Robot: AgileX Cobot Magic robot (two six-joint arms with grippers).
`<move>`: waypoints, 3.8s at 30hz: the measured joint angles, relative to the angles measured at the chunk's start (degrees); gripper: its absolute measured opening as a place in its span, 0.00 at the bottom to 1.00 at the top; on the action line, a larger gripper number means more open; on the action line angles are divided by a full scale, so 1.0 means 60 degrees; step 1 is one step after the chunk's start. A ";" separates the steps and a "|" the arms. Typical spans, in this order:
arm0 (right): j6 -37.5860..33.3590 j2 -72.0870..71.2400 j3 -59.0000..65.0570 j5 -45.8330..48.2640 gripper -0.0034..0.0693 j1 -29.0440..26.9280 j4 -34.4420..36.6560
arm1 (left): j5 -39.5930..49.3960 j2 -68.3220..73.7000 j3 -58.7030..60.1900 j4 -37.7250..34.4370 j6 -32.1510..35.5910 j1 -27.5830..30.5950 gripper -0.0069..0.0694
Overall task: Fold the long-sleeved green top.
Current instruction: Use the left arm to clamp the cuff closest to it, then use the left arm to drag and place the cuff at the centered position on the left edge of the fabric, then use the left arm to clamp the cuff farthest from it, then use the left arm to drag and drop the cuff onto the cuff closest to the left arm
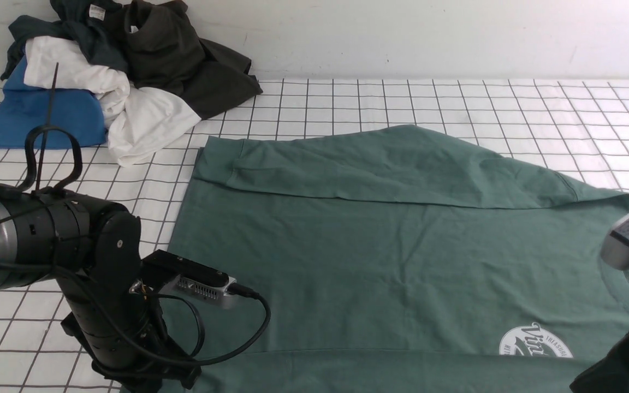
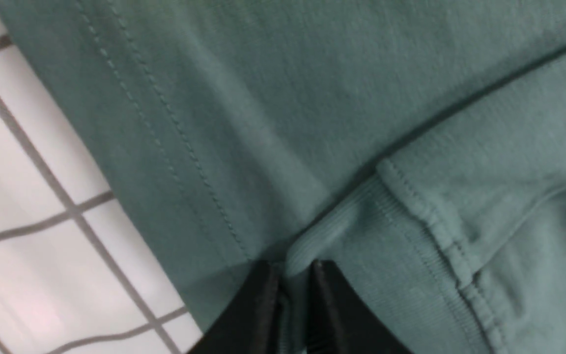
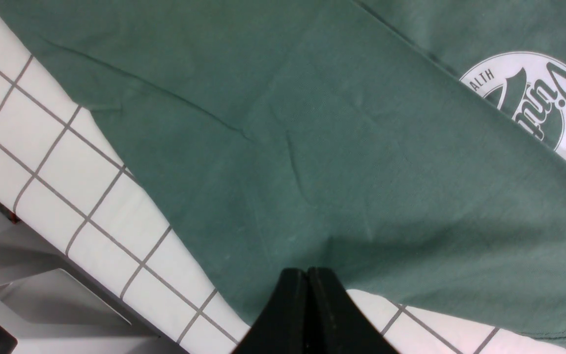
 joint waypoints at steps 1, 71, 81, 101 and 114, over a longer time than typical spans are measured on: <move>0.0000 0.0000 0.0000 0.0000 0.03 0.0000 0.0000 | 0.0000 -0.0157 0.0000 0.0000 0.0048 0.0000 0.13; 0.1414 0.3044 -0.3503 -0.0957 0.03 0.0000 -0.3073 | 0.0194 0.6856 -1.1699 0.0596 -0.1366 0.1528 0.62; 0.1414 0.3044 -0.3503 -0.0906 0.03 0.0000 -0.3048 | -0.0401 0.7526 -1.2152 0.0653 -0.1432 0.1528 0.62; 0.1404 0.3044 -0.3503 -0.0816 0.03 0.0000 -0.3048 | -0.0065 0.7423 -1.2172 0.0645 -0.1232 0.1528 0.12; 0.1377 0.2755 -0.3617 -0.0657 0.03 0.0000 -0.3238 | 0.3333 0.4911 -1.2086 -0.0468 -0.0950 0.1140 0.12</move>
